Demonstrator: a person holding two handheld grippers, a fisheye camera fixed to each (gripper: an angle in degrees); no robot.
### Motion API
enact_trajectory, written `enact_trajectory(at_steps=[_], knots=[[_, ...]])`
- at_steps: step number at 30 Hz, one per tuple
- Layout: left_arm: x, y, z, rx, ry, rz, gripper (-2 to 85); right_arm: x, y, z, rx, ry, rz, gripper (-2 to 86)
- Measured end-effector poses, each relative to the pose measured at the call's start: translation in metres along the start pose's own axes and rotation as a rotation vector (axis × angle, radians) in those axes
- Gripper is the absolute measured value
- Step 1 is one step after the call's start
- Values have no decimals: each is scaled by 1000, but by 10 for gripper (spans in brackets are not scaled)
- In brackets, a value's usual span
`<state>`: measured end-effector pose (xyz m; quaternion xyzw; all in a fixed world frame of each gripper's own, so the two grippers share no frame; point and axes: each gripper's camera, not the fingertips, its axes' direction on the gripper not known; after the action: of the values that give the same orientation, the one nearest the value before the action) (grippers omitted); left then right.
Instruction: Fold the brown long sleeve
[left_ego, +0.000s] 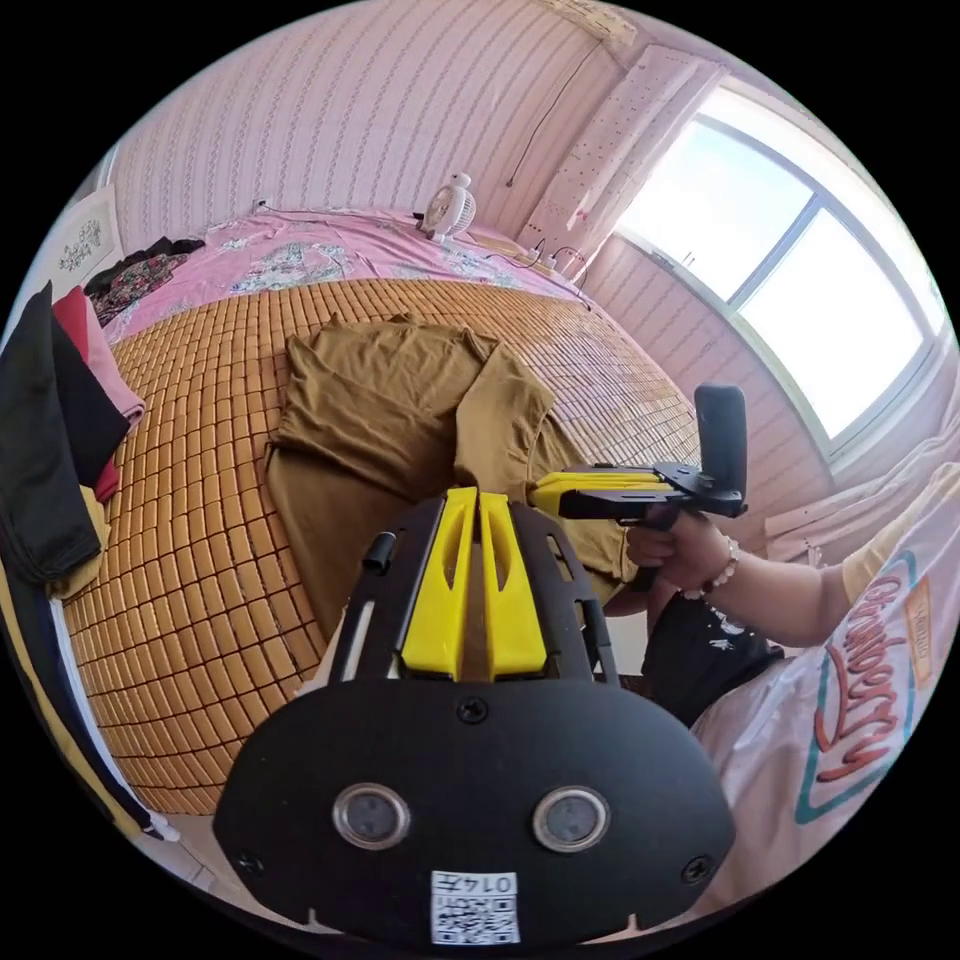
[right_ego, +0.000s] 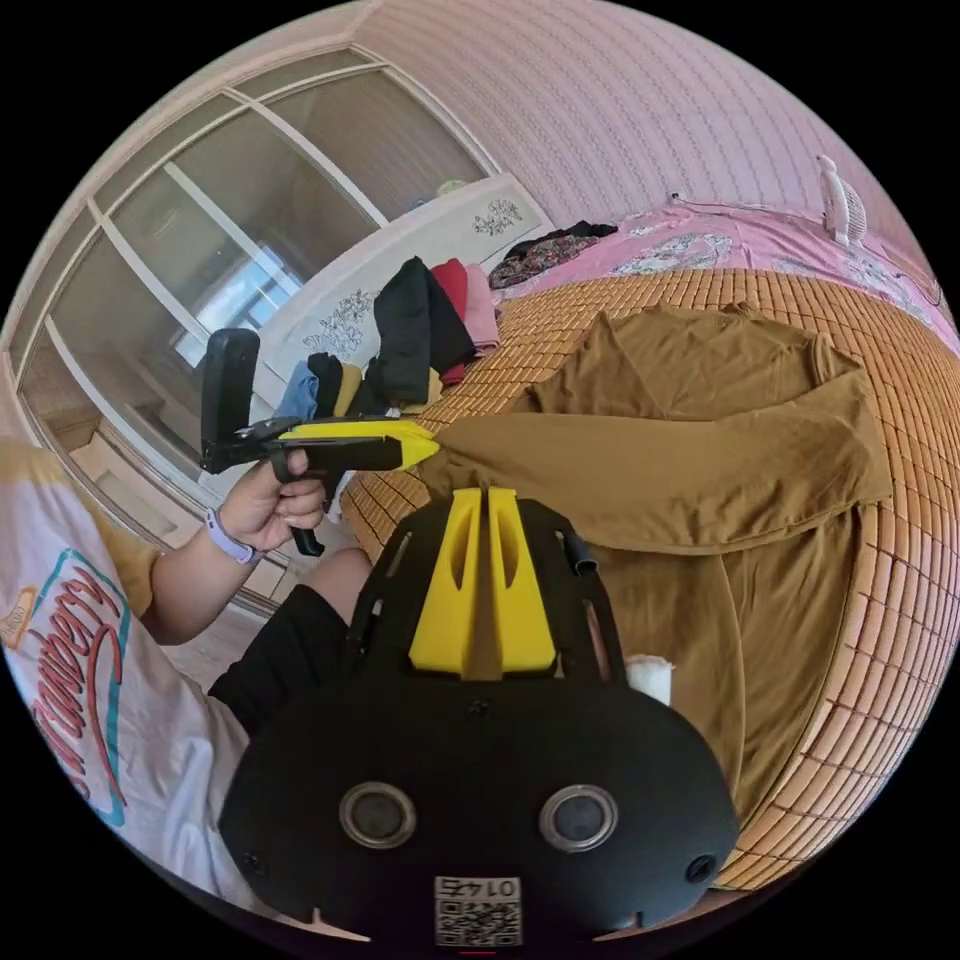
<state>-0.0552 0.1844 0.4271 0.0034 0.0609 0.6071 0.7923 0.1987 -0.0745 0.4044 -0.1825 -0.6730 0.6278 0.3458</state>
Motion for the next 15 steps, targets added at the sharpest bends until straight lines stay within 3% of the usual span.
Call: enact_trajectory(at_steps=[5, 10, 13, 15], knots=[[-8, 15, -59, 72, 79, -30, -9, -22, -13, -37, 76, -187, -85, 9], [-38, 54, -63, -16, 99, -172, 2, -42, -2, 20, -185, -259, -194, 32], [-59, 79, -49, -72, 133, -298, 42, -35, 14, 56, -373, -189, -185, 64], [-70, 87, -43, -102, 180, -356, 51, -30, 19, 58, -388, -165, -180, 70]])
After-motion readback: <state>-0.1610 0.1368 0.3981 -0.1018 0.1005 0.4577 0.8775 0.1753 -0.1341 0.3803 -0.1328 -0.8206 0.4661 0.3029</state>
